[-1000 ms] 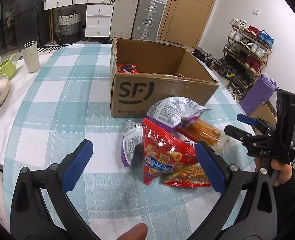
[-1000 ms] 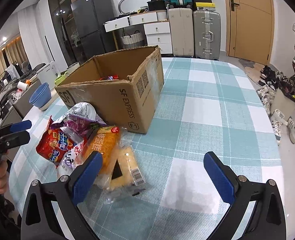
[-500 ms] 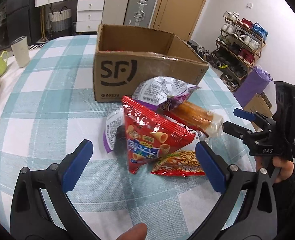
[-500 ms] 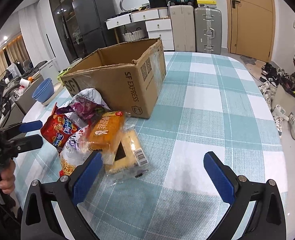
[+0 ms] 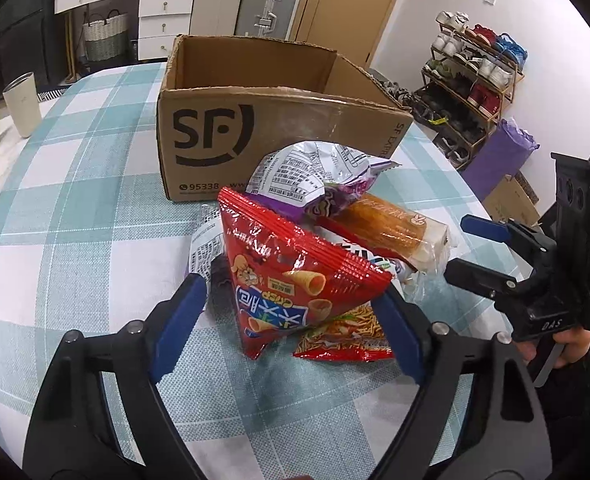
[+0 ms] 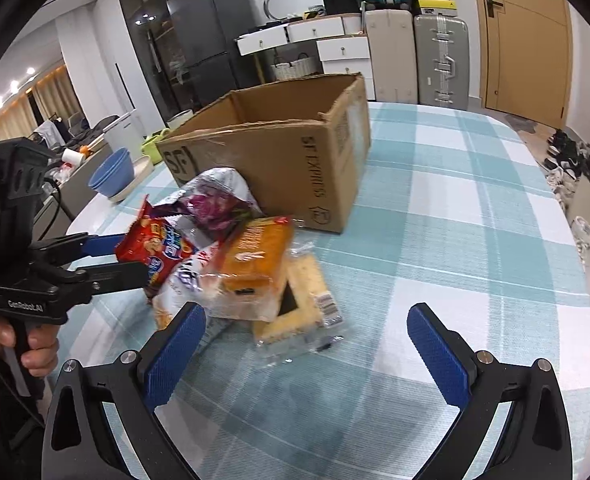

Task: Organize snacks
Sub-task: 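Grasp the red cone-snack bag with the left tool while the right tool grasps the orange cake pack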

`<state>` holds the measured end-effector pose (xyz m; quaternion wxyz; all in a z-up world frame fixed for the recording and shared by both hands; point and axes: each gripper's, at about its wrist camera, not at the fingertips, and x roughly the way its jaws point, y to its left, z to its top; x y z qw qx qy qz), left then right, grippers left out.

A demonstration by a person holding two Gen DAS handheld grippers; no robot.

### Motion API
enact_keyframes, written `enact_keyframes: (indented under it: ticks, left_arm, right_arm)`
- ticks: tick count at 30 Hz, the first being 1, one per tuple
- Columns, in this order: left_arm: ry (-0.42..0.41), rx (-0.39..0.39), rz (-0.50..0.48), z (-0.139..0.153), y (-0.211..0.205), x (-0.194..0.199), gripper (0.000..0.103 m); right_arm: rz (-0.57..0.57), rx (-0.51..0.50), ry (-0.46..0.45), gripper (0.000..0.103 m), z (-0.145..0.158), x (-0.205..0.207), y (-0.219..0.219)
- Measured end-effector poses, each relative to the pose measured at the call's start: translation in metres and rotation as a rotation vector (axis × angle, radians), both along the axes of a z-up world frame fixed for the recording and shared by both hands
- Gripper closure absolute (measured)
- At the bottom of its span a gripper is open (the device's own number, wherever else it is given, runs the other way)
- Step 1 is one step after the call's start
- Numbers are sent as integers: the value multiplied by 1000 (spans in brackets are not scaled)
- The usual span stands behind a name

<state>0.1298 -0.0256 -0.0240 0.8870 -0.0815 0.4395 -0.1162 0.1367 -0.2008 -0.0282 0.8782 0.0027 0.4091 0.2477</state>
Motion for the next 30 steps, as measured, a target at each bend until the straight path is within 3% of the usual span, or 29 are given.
enact_keyframes:
  ticks: [12,22,26,28,30]
  left_arm:
    - [6,-19,-10,-6,2,11,35]
    - [-15,-38,-20,-11,2,12,60]
    - [-33,-37,-11,-10,3,9,63]
    - [-42,-35,-5,-9,5,6,63]
    - [-43,-41,3,-9,8,4,63]
  right_arm:
    - [65,17,0,1,5,1,23]
    - [2,34,-3,1,5,11,32]
    - [-33,2,10,2,4,22,33]
    - [-35,-7,24,16,2,27,34]
    - [-30,-33,37,23,-1,31,37]
